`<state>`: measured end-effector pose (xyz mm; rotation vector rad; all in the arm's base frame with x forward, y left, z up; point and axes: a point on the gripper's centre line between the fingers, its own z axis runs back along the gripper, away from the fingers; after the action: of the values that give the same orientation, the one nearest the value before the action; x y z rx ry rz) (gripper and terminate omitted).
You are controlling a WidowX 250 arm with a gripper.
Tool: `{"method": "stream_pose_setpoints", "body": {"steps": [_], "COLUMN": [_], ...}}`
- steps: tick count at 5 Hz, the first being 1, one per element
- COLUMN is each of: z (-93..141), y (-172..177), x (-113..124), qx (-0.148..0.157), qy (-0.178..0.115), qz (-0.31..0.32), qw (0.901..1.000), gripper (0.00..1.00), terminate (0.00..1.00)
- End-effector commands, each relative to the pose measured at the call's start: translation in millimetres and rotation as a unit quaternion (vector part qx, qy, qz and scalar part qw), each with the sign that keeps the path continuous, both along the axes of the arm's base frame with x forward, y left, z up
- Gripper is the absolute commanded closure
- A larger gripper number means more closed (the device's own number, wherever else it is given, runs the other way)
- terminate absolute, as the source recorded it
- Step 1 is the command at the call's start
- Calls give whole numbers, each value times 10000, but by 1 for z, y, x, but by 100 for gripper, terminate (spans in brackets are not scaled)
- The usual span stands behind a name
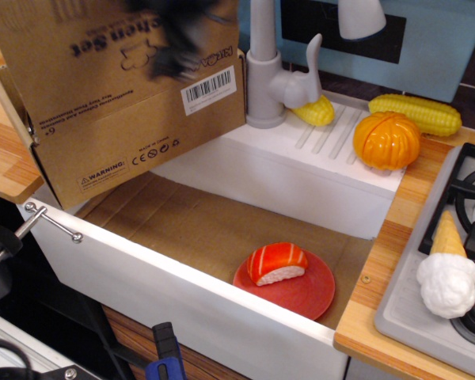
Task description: Close brown1fbox flap
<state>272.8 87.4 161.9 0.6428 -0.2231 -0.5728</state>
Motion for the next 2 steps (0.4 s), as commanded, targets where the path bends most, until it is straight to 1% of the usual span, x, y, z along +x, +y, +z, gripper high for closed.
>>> {"method": "stream_pose_setpoints", "body": {"steps": [1,2], "z": [-2,-13], "y": [67,89], "x": [7,10], "qx": [-415,-538], "qy": [78,88], "qz": [-439,-592], "qw": [9981,9968], "gripper": [0,0], "terminate": [0,0]}}
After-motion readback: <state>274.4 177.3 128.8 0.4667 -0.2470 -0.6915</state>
